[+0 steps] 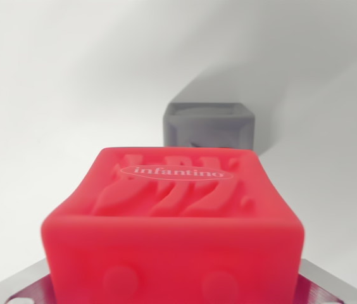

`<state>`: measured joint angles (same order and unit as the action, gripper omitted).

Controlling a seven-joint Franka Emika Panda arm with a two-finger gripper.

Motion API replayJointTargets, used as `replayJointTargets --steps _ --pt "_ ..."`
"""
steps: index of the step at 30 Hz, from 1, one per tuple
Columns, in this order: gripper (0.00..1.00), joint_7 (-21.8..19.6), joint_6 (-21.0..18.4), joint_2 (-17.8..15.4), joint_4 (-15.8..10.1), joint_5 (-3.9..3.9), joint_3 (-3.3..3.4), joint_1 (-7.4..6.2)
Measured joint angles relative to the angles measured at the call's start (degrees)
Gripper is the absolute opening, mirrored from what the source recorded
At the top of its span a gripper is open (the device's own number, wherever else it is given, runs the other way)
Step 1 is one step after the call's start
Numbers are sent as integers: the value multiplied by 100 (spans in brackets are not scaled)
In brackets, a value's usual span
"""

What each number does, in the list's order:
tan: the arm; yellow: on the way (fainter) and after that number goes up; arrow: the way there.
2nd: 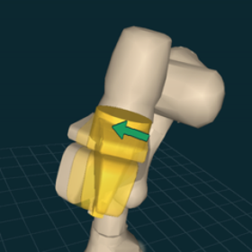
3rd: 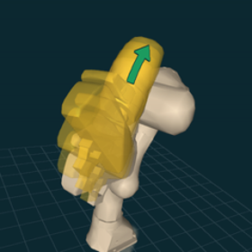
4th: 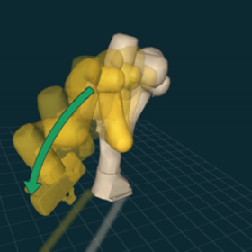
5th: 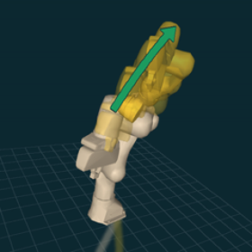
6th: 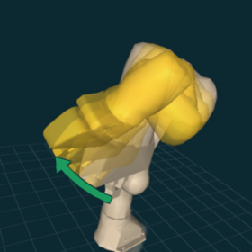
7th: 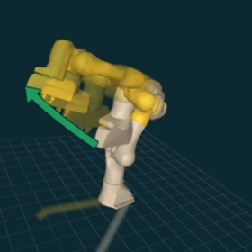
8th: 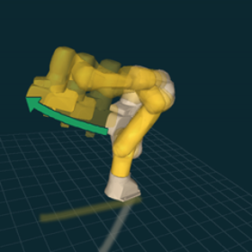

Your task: Destack cube

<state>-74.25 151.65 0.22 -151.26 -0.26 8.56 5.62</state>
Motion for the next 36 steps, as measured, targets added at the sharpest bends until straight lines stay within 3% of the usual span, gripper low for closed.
replayJointTargets --steps 13,20,36 --pt "0 -17 -568 -531 81 118 4 22" --pt "0 403 -556 -220 290 107 60 35" --pt "0 1506 -521 282 757 -47 144 82"
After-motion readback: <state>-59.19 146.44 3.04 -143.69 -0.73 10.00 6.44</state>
